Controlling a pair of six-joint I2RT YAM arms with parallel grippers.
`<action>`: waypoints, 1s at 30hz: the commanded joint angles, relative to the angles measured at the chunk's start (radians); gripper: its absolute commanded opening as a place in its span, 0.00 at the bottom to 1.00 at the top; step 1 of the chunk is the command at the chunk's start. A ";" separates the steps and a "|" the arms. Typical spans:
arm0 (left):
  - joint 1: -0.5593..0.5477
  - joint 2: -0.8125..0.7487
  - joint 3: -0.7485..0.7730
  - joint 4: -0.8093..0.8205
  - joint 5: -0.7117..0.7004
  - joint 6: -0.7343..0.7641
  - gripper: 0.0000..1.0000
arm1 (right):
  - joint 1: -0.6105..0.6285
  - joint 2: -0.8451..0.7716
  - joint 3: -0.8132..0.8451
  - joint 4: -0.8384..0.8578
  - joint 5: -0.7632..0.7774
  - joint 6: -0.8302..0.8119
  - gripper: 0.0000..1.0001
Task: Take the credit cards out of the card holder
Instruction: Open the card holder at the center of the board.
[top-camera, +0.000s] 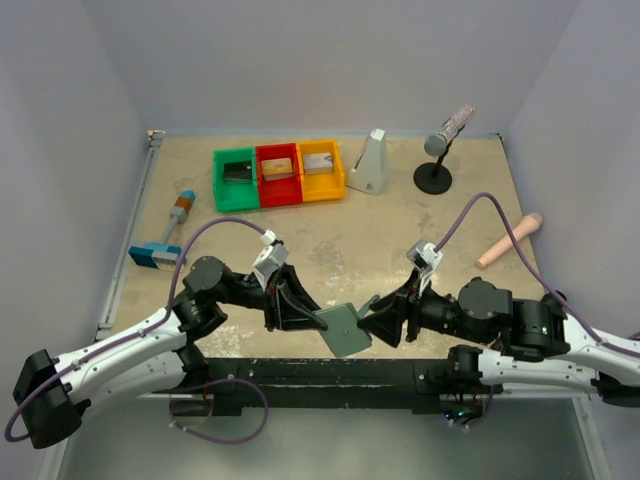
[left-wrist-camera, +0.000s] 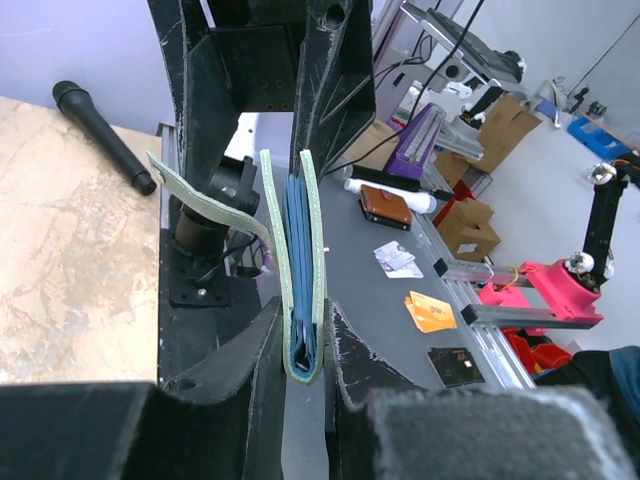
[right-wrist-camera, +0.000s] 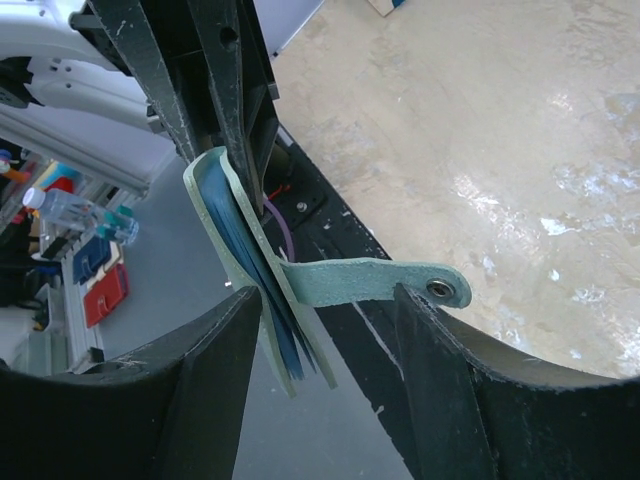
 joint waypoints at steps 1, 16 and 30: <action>-0.003 -0.002 0.000 0.124 0.029 -0.007 0.00 | -0.008 -0.033 -0.028 0.092 -0.001 0.034 0.61; -0.005 0.008 -0.032 0.118 0.022 -0.009 0.00 | -0.024 -0.064 -0.049 0.145 0.014 0.074 0.66; -0.002 -0.003 -0.058 0.223 0.036 -0.041 0.00 | -0.037 -0.010 -0.049 0.175 -0.034 0.086 0.67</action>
